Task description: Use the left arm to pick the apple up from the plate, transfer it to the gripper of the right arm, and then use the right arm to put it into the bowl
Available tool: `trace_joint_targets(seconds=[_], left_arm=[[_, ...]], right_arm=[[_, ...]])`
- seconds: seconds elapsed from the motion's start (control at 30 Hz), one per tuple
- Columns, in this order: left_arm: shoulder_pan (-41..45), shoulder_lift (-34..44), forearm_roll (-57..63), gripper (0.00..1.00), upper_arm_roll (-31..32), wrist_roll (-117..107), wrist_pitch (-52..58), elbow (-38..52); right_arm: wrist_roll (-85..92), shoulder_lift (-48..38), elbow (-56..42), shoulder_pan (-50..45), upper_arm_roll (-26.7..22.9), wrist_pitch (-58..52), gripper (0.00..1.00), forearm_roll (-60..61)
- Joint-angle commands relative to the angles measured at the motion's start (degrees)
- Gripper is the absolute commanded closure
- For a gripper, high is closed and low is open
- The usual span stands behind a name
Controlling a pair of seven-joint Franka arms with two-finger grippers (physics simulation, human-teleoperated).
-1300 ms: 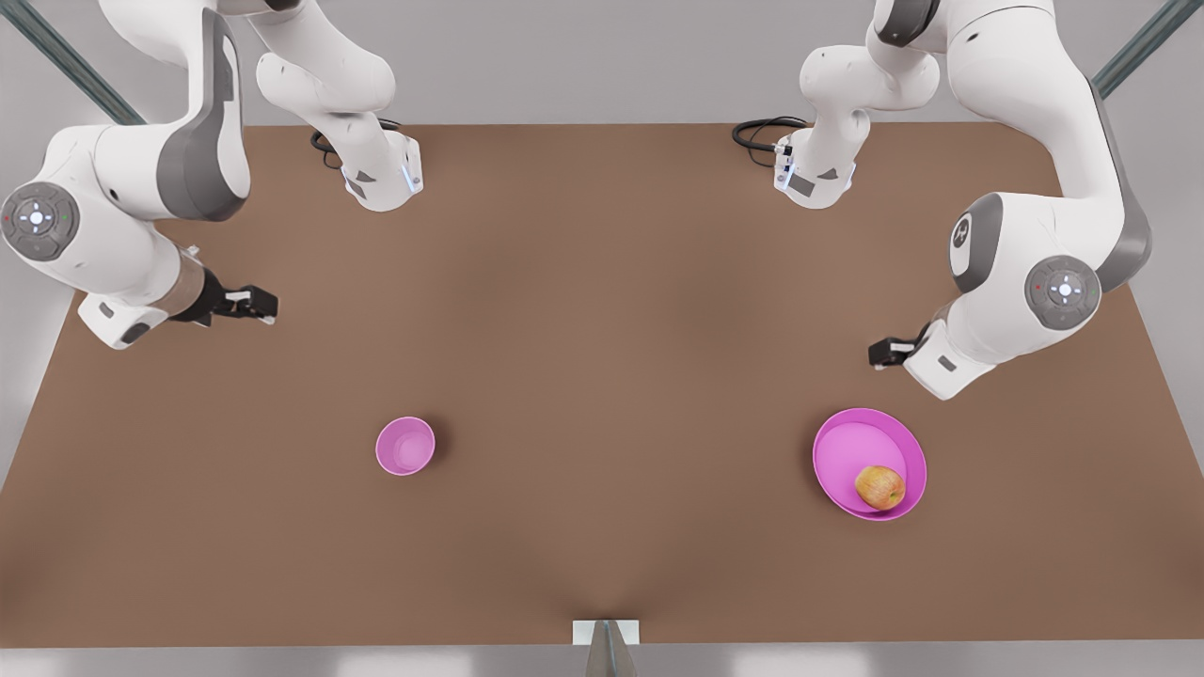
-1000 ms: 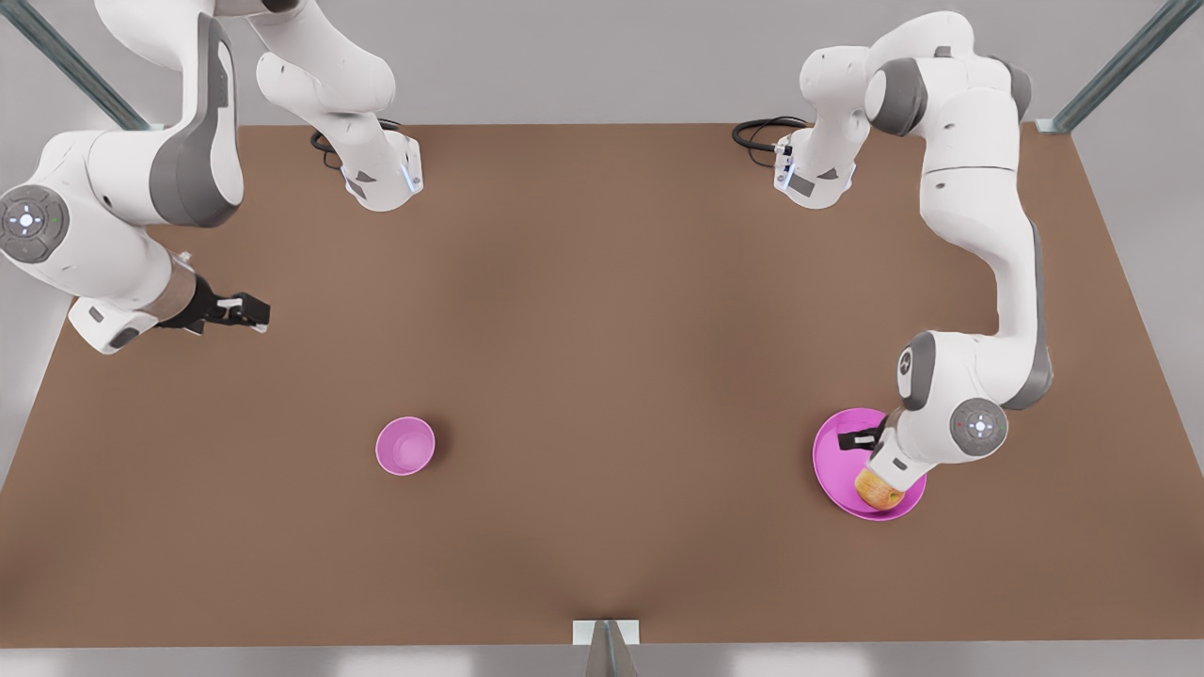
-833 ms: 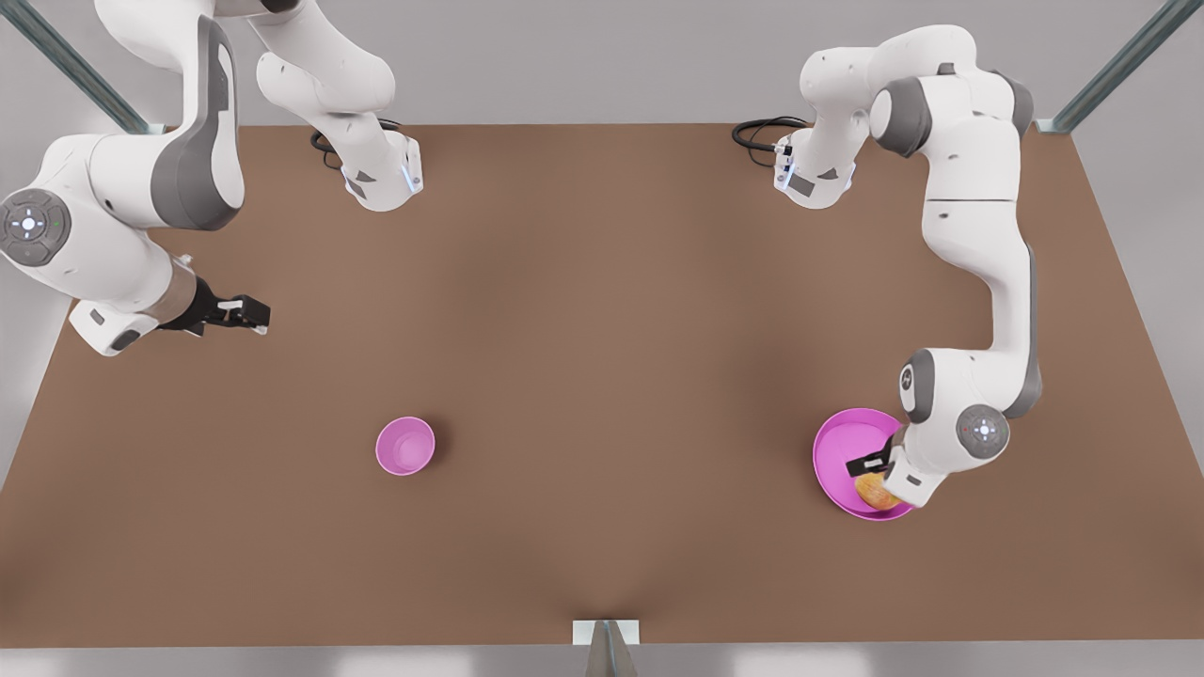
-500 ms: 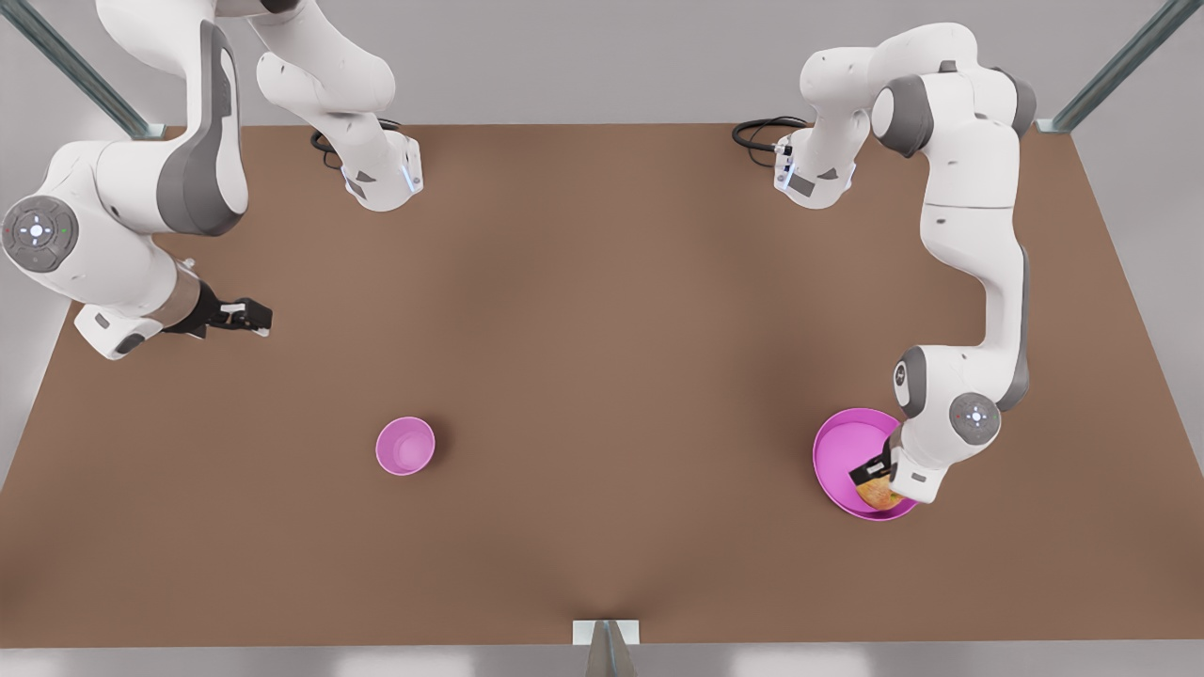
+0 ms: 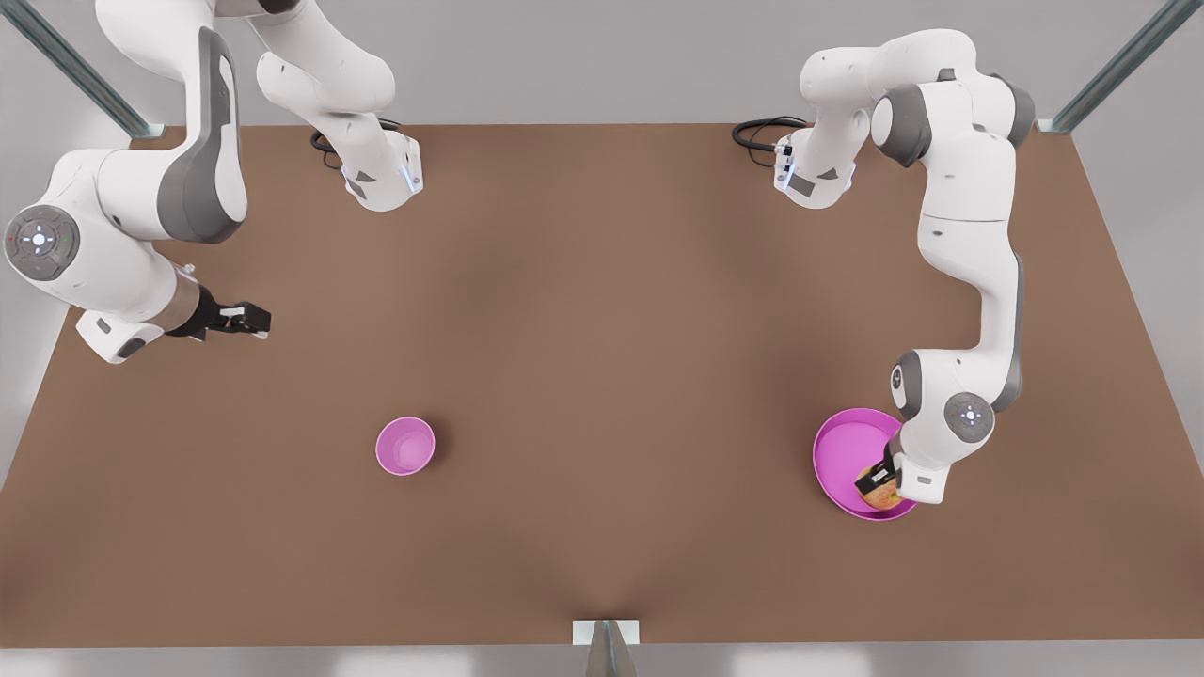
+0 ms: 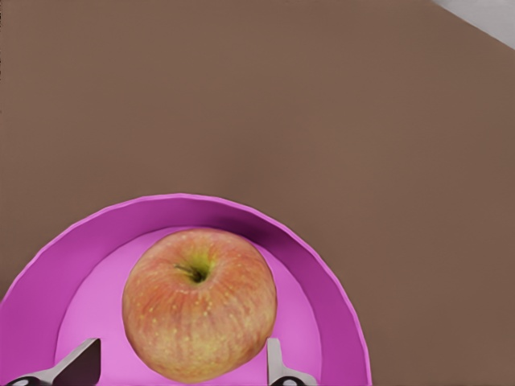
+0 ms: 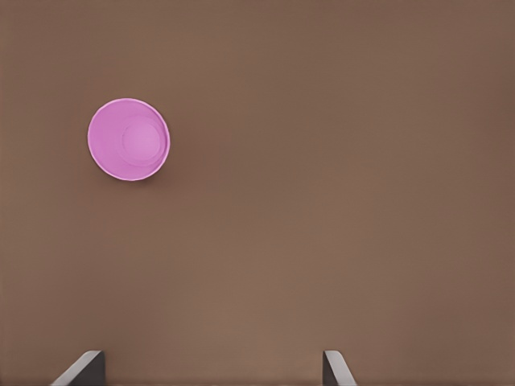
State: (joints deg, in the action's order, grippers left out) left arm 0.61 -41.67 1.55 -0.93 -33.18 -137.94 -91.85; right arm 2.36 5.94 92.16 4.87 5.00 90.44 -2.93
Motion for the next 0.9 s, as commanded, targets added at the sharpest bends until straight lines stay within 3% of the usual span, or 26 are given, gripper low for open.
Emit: trace_joint_targets(seconds=[0.0, 0.87], left_arm=[[0.0, -0.2, 0.1, 0.0, 0.0, -6.6, -0.7, 0.0], [0.1, -3.0, 0.3, 0.0, 0.1, -6.6, -6.3, 0.1]], right_arm=[[0.4, -0.1, 0.0, 0.1, 0.0, 0.2, 0.0, -0.1], [0.4, -0.1, 0.5, -0.1, 0.1, 0.4, 0.0, -0.1]])
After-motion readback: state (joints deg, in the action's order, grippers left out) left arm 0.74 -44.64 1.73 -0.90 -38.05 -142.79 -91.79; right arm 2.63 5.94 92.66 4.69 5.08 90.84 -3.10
